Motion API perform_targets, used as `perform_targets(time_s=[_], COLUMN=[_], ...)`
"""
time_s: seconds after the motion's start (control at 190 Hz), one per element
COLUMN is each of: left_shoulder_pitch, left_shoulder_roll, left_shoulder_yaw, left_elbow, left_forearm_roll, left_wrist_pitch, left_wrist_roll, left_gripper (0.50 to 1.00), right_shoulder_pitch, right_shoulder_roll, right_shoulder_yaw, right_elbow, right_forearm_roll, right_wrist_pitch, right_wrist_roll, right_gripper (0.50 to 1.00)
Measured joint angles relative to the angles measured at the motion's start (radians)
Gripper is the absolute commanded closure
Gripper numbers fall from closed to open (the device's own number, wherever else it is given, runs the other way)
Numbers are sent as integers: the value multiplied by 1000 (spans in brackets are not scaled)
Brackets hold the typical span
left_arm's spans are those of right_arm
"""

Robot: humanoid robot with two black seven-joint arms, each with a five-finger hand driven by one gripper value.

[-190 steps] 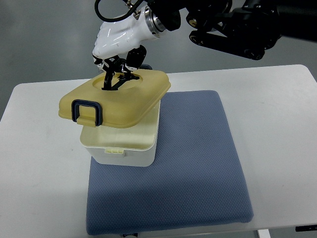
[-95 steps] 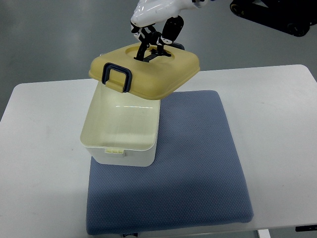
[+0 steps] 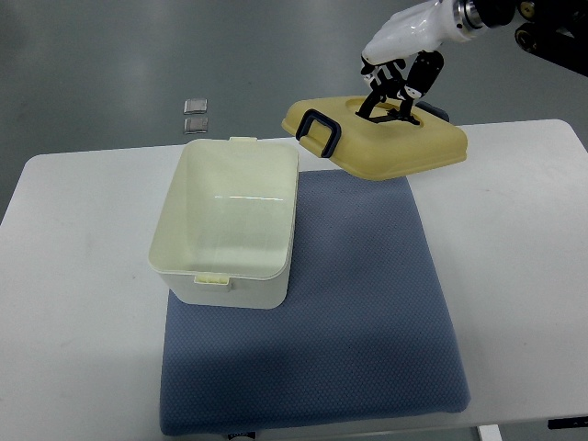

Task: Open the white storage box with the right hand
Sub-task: 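Carry the lid beside the box and lower it onto the blue mat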

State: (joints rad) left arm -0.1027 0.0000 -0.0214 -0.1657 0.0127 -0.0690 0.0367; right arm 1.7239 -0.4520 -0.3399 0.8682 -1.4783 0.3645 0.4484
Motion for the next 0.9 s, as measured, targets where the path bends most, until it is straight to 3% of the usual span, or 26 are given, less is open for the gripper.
perform_targets(time_s=[0.358,0.9], left_shoulder_pitch=[0,-1], left_shoulder_roll=[0,0], left_shoulder_yaw=[0,-4], left_elbow=[-2,0], left_forearm_roll=[1,1], left_wrist_pitch=[0,0], left_wrist_roll=[0,-1], left_gripper=[500,500], right_shoulder_pitch=[-115,-252], right_shoulder_roll=[-76,-8], right_shoulder_yaw=[-7,2], right_elbow=[-15,-18], right_forearm_roll=[-9,-4], right_wrist_pitch=[-5,-1], right_wrist_roll=[-1,-35], right_gripper=[1000,1000])
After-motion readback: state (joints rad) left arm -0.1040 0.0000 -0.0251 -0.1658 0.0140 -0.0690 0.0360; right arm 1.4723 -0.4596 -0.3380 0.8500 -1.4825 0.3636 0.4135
